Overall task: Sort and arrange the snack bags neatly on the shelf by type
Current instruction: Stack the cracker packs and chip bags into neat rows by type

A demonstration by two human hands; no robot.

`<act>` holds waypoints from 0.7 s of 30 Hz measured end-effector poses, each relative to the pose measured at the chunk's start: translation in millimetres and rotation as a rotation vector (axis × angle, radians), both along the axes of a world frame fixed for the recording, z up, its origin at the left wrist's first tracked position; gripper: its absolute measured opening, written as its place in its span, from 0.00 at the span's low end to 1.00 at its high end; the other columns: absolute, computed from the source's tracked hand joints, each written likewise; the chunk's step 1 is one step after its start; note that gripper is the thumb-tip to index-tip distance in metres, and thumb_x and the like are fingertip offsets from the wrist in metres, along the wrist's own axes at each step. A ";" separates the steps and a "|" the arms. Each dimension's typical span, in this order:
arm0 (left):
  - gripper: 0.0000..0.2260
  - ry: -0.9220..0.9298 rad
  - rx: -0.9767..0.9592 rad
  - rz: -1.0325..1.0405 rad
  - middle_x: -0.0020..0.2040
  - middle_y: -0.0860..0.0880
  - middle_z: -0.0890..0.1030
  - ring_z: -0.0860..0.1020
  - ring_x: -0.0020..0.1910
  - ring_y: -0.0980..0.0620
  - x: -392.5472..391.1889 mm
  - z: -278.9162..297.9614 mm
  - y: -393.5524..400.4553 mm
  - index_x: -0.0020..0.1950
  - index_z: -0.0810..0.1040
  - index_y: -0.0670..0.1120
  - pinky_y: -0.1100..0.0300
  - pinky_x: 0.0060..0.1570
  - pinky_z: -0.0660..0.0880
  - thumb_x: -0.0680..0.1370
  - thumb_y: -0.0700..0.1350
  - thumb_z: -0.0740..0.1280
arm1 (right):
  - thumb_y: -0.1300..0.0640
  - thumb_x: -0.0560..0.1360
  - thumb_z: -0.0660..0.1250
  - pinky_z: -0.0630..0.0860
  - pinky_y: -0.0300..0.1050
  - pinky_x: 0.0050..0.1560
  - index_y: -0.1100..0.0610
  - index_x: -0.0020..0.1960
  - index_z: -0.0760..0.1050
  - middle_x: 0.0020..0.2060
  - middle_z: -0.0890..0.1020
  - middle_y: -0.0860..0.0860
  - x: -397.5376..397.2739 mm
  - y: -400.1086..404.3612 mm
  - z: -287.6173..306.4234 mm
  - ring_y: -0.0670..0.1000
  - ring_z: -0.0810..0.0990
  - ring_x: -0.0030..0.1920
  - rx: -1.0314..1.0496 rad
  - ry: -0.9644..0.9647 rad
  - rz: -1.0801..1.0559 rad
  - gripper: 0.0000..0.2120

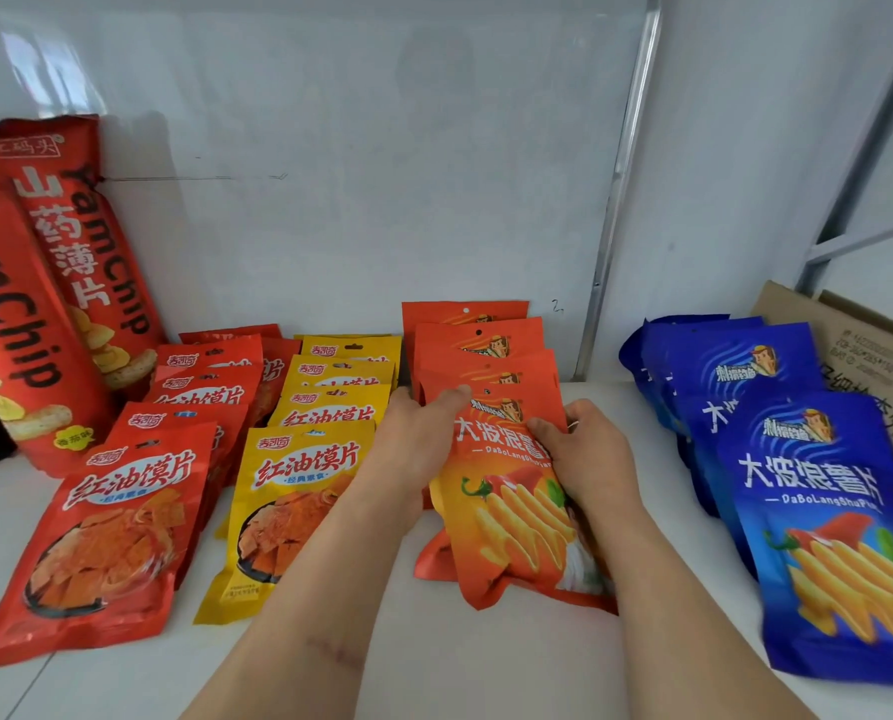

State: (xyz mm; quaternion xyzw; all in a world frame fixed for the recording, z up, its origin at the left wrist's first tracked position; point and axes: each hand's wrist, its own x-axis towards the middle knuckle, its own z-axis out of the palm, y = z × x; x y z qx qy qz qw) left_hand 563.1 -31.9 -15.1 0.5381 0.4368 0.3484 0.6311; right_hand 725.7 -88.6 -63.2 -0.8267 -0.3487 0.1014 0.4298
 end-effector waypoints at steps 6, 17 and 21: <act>0.22 0.170 0.145 -0.098 0.57 0.52 0.82 0.84 0.51 0.50 -18.1 -15.9 -29.1 0.59 0.77 0.56 0.50 0.52 0.82 0.69 0.64 0.71 | 0.42 0.78 0.65 0.68 0.41 0.32 0.52 0.52 0.72 0.39 0.77 0.43 0.4 -2.3 1.8 0.42 0.75 0.37 0.005 -0.033 0.017 0.14; 0.22 0.355 0.336 -0.108 0.65 0.55 0.76 0.78 0.61 0.51 -27.7 -39.0 -40.5 0.73 0.63 0.58 0.49 0.63 0.76 0.81 0.49 0.67 | 0.38 0.80 0.59 0.67 0.40 0.33 0.54 0.56 0.71 0.39 0.77 0.43 2.6 0.6 3.5 0.42 0.75 0.37 0.017 0.072 0.024 0.20; 0.36 0.487 0.419 -0.103 0.71 0.51 0.68 0.75 0.66 0.46 -23.4 -37.4 -43.8 0.82 0.41 0.54 0.51 0.64 0.74 0.83 0.47 0.63 | 0.30 0.72 0.64 0.74 0.43 0.37 0.52 0.56 0.70 0.44 0.81 0.45 1.1 -1.7 4.3 0.46 0.81 0.42 0.053 0.236 0.084 0.27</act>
